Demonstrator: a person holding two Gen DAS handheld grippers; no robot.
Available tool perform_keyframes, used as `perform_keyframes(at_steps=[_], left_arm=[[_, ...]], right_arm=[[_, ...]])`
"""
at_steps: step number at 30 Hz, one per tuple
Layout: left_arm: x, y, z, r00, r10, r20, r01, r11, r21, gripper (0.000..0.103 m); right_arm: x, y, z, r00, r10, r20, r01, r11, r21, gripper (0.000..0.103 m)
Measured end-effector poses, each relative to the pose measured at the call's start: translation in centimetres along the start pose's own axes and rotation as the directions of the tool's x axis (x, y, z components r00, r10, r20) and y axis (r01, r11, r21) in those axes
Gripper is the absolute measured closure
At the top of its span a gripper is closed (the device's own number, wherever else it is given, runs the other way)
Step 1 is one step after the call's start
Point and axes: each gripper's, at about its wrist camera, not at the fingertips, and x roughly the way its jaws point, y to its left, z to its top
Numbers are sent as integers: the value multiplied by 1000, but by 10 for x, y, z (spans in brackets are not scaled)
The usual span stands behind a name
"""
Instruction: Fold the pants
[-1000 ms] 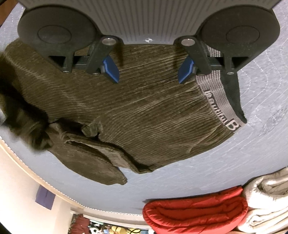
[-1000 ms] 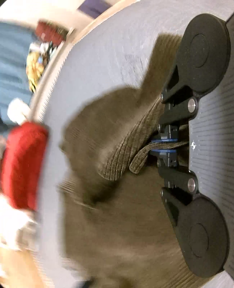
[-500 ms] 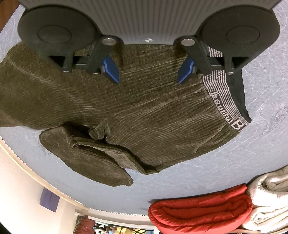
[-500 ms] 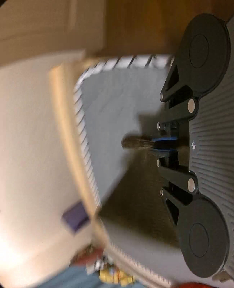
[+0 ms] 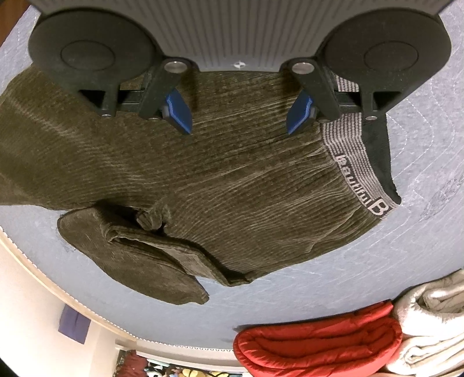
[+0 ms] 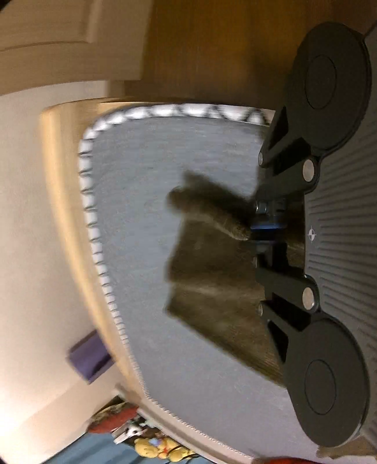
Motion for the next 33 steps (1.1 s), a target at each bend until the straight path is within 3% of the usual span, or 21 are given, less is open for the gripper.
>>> perform_keyframes(at_steps=[1,2,4,6,9,11,13,15,18,21,25,30,33], left_arm=[[-1,1,0,1000,0,1,0,1000,-4,26],[-2,3,0,1000,0,3,0,1000,-8,26],[-3,5,-1,1000,0,5,0,1000,-9,26],[-5,8,-2,1000,-1,4,1,1000,-8,26],[-9,14,-3,1000,0,7,0,1000,-17,26],[-12,19,-4,1000,-1,13,1,1000,-26,26],[-16,20,-5,1000,-5,16,5,1000,-30,26],[-19,20,-6,1000,-13,18,14,1000,-27,26],[-21,17,-8,1000,-21,18,21,1000,-12,26],[-19,16,-9,1000,-14,12,14,1000,-10,26],[-12,16,-10,1000,-3,-4,3,1000,-3,26],[-15,22,-7,1000,-5,1,5,1000,-20,26],[-20,27,-7,1000,-11,9,11,1000,-26,26]], right_arm=[[-8,1,7,997,11,71,-11,1000,-6,98],[-9,0,10,996,5,90,-6,1000,7,97],[3,-3,7,999,-41,33,40,999,24,96],[18,-2,-3,987,-150,-63,150,989,5,91],[12,0,-4,976,-208,-57,209,978,12,79],[-2,9,-3,967,-253,11,253,967,-1,58],[-16,23,-2,973,-216,82,219,975,-26,56],[-23,40,-3,987,-123,104,130,990,-61,56],[-18,74,-15,997,59,44,-53,990,-130,56],[0,113,-35,986,155,-60,-164,968,-189,55],[21,158,-59,982,137,-127,-165,955,-248,33],[56,193,-81,982,50,-184,-100,957,-273,28],[68,207,-95,987,5,-163,-61,939,-338,25]])
